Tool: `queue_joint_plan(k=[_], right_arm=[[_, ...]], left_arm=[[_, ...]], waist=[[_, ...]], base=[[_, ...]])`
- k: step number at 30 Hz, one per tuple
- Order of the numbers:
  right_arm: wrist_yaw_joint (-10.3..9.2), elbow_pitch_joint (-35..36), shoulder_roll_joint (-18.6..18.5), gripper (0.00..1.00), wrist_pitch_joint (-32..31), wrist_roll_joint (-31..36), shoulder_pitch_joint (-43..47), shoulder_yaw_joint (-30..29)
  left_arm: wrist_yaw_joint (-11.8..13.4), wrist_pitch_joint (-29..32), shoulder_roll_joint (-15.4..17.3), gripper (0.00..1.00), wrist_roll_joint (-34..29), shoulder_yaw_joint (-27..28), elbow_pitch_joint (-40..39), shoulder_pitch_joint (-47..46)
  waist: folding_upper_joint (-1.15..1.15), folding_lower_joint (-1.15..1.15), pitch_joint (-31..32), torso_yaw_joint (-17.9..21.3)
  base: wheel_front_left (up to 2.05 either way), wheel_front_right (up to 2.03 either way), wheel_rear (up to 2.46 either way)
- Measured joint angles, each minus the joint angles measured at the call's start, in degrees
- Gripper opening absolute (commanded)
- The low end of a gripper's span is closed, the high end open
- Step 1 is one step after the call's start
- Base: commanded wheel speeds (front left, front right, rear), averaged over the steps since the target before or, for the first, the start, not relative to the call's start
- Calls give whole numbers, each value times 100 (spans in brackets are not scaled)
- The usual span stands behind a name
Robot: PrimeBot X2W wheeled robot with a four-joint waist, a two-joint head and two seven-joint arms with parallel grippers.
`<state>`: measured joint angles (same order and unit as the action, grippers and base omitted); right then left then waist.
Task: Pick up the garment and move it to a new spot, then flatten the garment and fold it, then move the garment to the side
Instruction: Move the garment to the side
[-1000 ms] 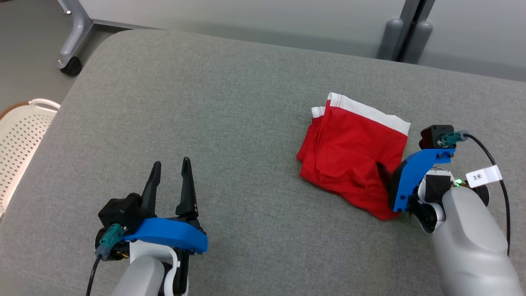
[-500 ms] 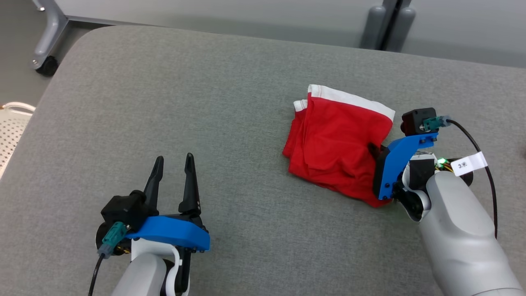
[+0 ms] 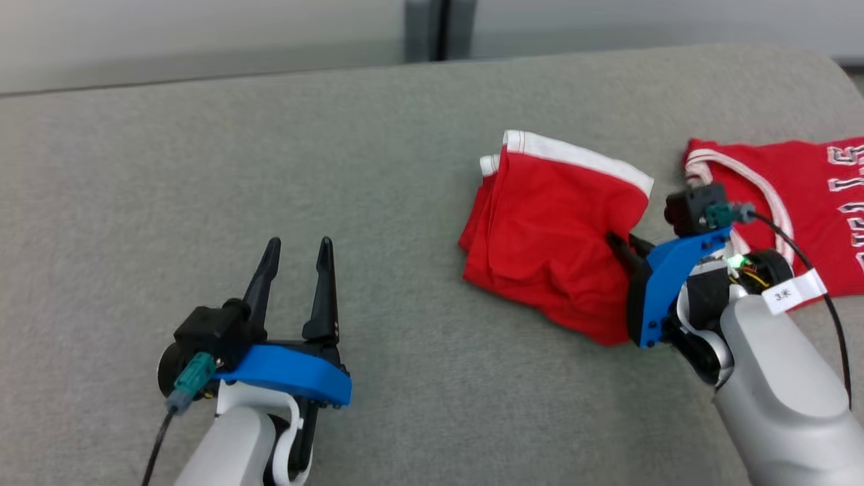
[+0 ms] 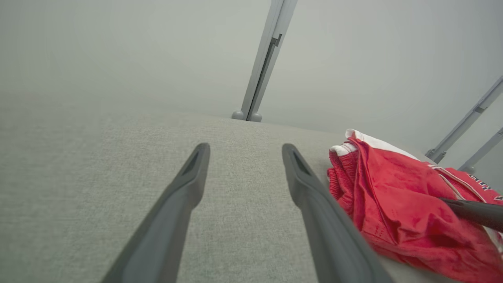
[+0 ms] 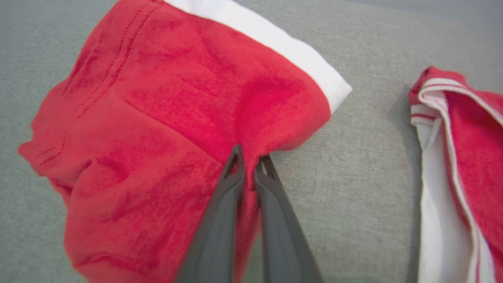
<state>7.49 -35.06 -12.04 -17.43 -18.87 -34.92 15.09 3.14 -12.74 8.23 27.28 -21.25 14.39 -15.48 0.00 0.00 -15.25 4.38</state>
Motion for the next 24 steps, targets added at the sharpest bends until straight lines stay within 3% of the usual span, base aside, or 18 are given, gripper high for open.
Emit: queue_joint_plan(k=[5,10,18,24], right_arm=[[0,558,-151,0,-101,-183,279,57],[0,876,-240,0,-200,-203,492,2],[0,1107,-452,0,-434,-110,620,-116],[0,1312,-1131,0,-866,37,631,-307]], left_arm=[[27,143,67,100,-47,-62,-181,-12],[37,245,91,100,-66,-157,-311,-20],[43,315,104,100,-65,-233,-394,3],[67,322,73,100,-64,-328,-489,27]], waist=[[0,0,5,560],[0,0,108,842],[0,-1,257,791],[0,-1,264,549]], base=[[0,0,0],[0,0,0],[0,0,0],[0,0,0]])
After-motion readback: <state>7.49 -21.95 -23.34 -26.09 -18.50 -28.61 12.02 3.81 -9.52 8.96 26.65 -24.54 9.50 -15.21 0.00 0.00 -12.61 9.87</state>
